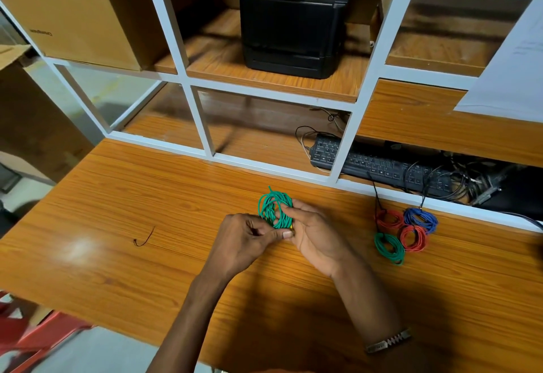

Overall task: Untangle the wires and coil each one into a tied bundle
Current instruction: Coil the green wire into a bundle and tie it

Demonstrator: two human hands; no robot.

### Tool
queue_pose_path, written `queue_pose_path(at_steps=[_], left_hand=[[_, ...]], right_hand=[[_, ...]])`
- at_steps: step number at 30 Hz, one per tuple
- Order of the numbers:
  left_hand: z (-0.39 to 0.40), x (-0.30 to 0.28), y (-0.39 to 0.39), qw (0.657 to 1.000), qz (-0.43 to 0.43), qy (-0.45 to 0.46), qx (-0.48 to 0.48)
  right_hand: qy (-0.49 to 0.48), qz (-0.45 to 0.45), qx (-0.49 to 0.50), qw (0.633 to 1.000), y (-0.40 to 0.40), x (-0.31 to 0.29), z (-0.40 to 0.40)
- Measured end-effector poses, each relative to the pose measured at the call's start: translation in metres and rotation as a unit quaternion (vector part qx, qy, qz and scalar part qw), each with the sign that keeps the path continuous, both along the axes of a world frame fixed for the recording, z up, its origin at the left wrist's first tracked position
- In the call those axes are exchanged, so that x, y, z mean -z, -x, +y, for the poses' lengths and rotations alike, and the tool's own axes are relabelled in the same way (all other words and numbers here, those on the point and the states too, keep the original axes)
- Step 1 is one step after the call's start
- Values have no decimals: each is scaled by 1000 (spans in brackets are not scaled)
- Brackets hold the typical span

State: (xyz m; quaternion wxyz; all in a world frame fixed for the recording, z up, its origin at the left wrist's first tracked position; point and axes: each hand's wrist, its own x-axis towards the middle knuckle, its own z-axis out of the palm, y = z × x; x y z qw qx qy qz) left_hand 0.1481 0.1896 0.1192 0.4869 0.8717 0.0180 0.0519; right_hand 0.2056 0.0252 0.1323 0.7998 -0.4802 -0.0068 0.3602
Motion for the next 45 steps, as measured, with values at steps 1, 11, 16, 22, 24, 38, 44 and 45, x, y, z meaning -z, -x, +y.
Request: queue_pose_path(at_steps=[1, 11, 16, 22, 24, 38, 44, 45], left_hand=[[1, 0, 1, 1000, 17, 11, -9], [-1, -15, 9, 997, 36, -8, -65], [14, -20, 16, 989, -73, -9, -125], [38, -11, 10, 972, -111, -196, 68], [49, -6, 12, 987, -14, -122, 105], [84, 37, 60, 979, 26, 200, -19], [139, 56, 74, 979, -38, 113, -165], [149, 59, 77, 978, -43, 96, -179]], right_hand=[[9, -9, -3, 1000, 1, 1, 1], [171, -151, -22, 973, 8, 14, 18], [212, -168, -39, 962, 1, 14, 15], [209, -212, -157, 942, 15, 10, 27], [196, -210, -176, 941, 14, 4, 28], [160, -114, -244, 950, 17, 4, 82], [190, -156, -190, 950, 28, 28, 160], [190, -155, -193, 950, 28, 32, 173]])
